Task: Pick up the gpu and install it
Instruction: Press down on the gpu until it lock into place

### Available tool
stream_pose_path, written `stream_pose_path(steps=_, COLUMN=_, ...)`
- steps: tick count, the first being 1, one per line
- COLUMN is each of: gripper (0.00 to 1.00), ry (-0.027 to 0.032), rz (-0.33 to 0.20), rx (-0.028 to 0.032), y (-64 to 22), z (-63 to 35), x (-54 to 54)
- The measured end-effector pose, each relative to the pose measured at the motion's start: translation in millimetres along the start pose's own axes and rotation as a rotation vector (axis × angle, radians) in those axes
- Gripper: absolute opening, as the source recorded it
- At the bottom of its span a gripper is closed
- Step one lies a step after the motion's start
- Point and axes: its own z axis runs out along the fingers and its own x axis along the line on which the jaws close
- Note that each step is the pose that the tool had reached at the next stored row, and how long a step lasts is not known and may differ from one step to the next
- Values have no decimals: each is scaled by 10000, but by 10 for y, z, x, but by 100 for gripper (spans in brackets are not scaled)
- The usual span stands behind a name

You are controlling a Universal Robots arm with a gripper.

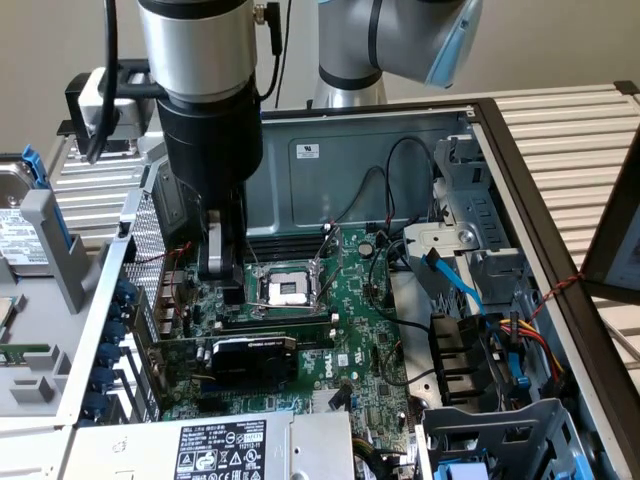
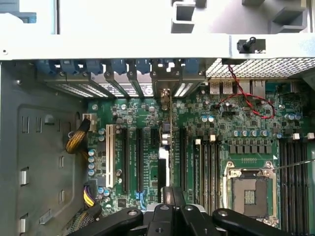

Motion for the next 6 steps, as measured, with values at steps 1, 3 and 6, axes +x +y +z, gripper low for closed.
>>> stream_pose_path(steps=1, gripper=11, ry=-8, rz=0, rx=-1, y=0, z=0, x=1)
stream_pose_path(steps=3, gripper=11, ry=-28, rz=-1, rx=-2, y=0, z=0, x=2)
stream_pose_path(steps=6, gripper=11, ry=-59, rz=-2, rx=-3, y=0, z=0, x=3)
